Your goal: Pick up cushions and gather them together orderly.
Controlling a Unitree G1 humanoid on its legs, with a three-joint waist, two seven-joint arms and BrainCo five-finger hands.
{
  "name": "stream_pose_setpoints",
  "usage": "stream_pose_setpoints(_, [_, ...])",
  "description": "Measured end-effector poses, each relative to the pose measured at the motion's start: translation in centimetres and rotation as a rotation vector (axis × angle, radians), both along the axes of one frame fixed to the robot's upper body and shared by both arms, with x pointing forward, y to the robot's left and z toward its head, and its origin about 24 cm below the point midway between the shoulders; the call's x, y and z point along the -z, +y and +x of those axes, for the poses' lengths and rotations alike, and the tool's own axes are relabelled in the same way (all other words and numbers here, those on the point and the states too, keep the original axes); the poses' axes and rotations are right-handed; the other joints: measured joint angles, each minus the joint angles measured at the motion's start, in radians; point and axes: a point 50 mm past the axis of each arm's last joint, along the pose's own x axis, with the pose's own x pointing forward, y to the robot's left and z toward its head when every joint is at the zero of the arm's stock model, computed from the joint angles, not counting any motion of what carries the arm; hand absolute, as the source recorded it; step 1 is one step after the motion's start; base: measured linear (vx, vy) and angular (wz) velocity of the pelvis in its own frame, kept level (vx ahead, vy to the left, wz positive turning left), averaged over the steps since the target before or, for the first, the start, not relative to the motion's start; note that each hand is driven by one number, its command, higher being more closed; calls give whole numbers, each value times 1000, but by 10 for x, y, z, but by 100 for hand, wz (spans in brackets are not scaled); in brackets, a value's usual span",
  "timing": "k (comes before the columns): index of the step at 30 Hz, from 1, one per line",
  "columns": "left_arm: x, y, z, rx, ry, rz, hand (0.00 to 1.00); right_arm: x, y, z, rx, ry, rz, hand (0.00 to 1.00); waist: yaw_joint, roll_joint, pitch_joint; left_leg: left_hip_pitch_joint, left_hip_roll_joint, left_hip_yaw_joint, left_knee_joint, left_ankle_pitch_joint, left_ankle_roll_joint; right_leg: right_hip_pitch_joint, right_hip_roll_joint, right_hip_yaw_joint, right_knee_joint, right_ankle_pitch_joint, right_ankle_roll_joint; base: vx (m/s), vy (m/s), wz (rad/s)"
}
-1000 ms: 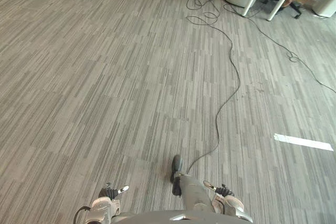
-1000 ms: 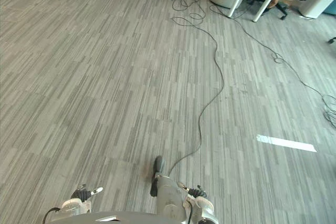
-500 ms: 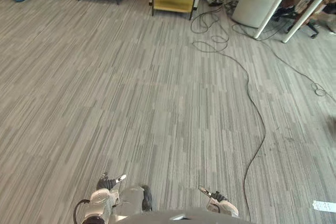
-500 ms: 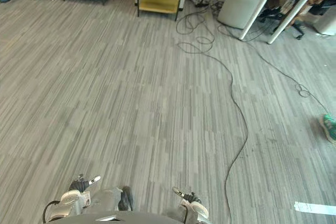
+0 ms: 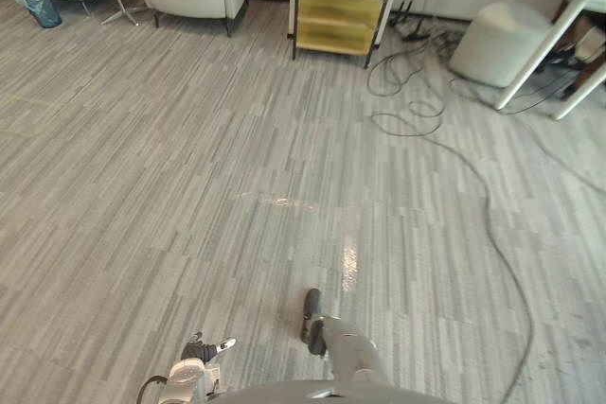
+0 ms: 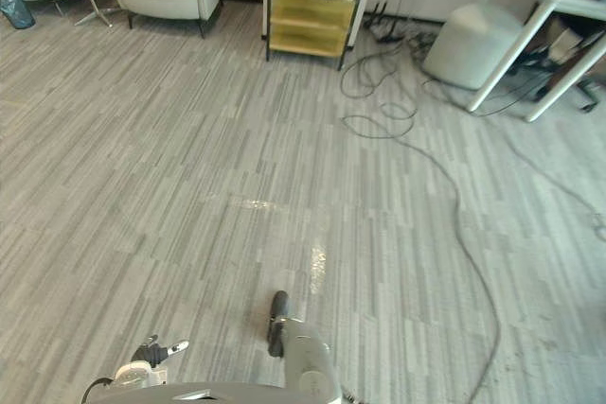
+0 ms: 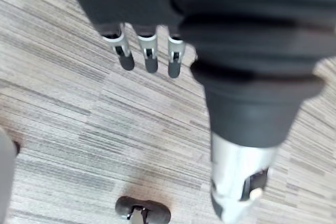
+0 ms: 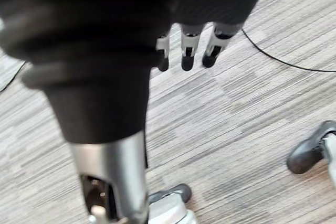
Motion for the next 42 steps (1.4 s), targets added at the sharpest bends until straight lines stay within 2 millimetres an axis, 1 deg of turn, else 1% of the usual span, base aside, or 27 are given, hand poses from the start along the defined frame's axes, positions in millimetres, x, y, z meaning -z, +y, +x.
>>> stream_pose_setpoints(1, [2,-4,-5,-2,16,-13,0,0,0,0,-6,-1,-1,0,-9,1,4,-49,4,-24,139,139,-31,66,1,9,-28,-20,13,776,-70,-10])
stream_pose_setpoints(2, [2,-7,-4,1,11,-20,0,-1,-1,1,-5,-5,-6,0,-6,3,7,-86,22,-31,250,158,-44,114,5,20,-50,-33,17,699,-18,-1])
stream_pose_setpoints(3, [0,-8,-1,6,-5,-30,0,-1,-2,-1,-8,-3,-12,0,0,3,8,-150,59,-7,428,132,-41,194,13,32,-75,-54,20,610,15,-23])
stream_pose_setpoints(4, [-2,-5,3,15,-30,-21,0,-1,0,-2,-18,2,-10,0,11,-6,11,-221,102,43,553,89,-18,259,14,63,-96,-80,28,576,20,-34])
stream_pose_setpoints(5, [-3,-3,5,13,-38,-15,0,-1,1,0,-29,-4,-11,0,18,-12,12,-255,123,69,596,66,9,284,12,80,-105,-93,37,522,43,-54])
stream_pose_setpoints(6, [-4,-1,5,14,-41,-9,0,-2,1,3,-36,-13,-14,0,28,-18,17,-330,168,106,635,21,44,328,10,113,-122,-131,43,463,93,-52])
stream_pose_setpoints(8, [-6,2,9,8,-58,-4,0,-3,-1,8,-36,-24,-18,0,40,-15,21,-448,210,125,601,-44,52,394,-13,148,-130,-174,81,469,162,-45])
stream_pose_setpoints(10, [-8,2,13,11,-82,-3,0,-1,0,5,-25,-13,-11,0,50,-24,25,-517,206,135,513,-97,48,439,-57,167,-133,-200,115,344,174,-26])
stream_pose_setpoints(11, [-10,3,15,22,-96,3,0,-1,0,4,-21,-7,-8,0,54,-28,26,-540,198,160,347,-102,42,467,-99,175,-130,-227,153,444,266,-18])
stream_pose_setpoints(12, [-10,2,16,30,-97,2,0,-1,-2,3,-14,-8,-11,0,53,-23,26,-543,190,158,180,-89,33,482,-119,184,-124,-251,182,454,290,-19])
stream_pose_setpoints(13, [-9,0,14,35,-92,-1,0,-2,-6,2,-13,-4,-21,0,54,-5,19,-534,190,135,-43,-22,9,490,-126,189,-111,-278,211,605,392,-9])
stream_pose_setpoints(14, [-9,-1,16,39,-92,-2,0,-1,-5,-1,-19,13,-16,0,54,-20,15,-504,150,162,-123,94,50,507,-162,213,-101,-293,241,504,323,-4])
stream_pose_setpoints(16, [-10,5,16,36,-97,14,0,0,4,6,-24,2,2,0,62,-57,17,-477,102,176,-187,89,54,503,-182,215,-113,-274,218,445,229,1])
stream_pose_setpoints(17, [-11,9,20,38,-105,24,0,1,8,9,-27,0,9,0,76,-73,15,-474,77,177,-171,55,74,504,-179,202,-122,-247,207,382,150,-1])
stream_pose_setpoints(20, [-10,12,19,36,-92,29,0,0,15,20,-42,-23,23,0,77,-76,12,-437,54,209,-99,-27,121,538,-218,235,-87,-240,204,355,163,-6])
stream_pose_setpoints(22, [-9,14,15,40,-75,35,0,0,21,24,-47,-36,38,0,81,-78,3,-413,41,221,-97,-42,133,531,-234,252,-54,-232,203,322,125,-35])
stream_pose_setpoints(24, [-8,17,14,46,-67,43,0,0,20,26,-59,-36,34,0,94,-81,-8,-386,23,222,-104,-54,148,482,-254,296,46,-227,211,237,51,-48])
stream_pose_setpoints(27, [-7,21,11,76,-46,60,0,-1,17,27,-66,-35,24,0,100,-74,-7,-304,21,225,-156,-65,159,358,-266,312,332,-195,270,170,26,-34])
stream_pose_setpoints(28, [-6,21,9,89,-33,62,0,-1,17,26,-66,-33,24,0,92,-72,-6,-258,22,225,-187,-66,161,329,-272,269,414,-244,251,145,21,-11])
stream_pose_setpoints(29, [-5,21,7,93,-26,65,0,-1,16,26,-67,-32,21,0,90,-63,-3,-239,24,225,-201,-66,161,315,-271,246,431,-274,244,121,7,-3])
stream_pose_setpoints(30, [-5,22,5,94,-19,67,0,-1,16,28,-82,-33,18,0,85,-61,-3,-213,30,222,-215,-66,160,294,-263,200,425,-315,239,80,-22,7])
stream_pose_setpoints(32, [-4,25,2,103,-9,76,0,-1,19,29,-107,-32,21,0,72,-73,-13,-210,31,202,-213,-62,154,266,-245,138,305,-322,227,43,-79,20])
stream_pose_setpoints(33, [-5,30,1,111,-4,89,0,0,22,28,-106,-27,29,0,73,-91,-18,-212,13,184,-215,-60,136,249,-231,118,162,-246,220,34,-135,30])
stream_pose_setpoints(34, [-4,30,1,111,-1,89,0,2,20,23,-92,-10,32,0,65,-92,-26,-208,-3,124,-234,-66,110,272,-216,113,98,-244,250,32,-101,26])
stream_pose_setpoints(37, [-1,24,-6,109,26,71,0,1,11,20,-73,0,15,0,64,-65,-34,-207,7,88,-280,-36,92,302,-193,101,13,-202,241,0,-64,14])
stream_pose_setpoints(39, [2,22,-14,106,48,64,0,1,4,12,-48,22,7,0,70,-46,-42,-188,18,68,-320,-21,84,357,-166,89,-93,-154,238,-29,-48,4])
stream_pose_setpoints(42, [3,26,-23,92,71,68,0,2,5,8,-45,31,11,0,74,-62,-55,-188,18,57,-359,-4,81,394,-145,88,-215,-93,227,-10,0,-5])
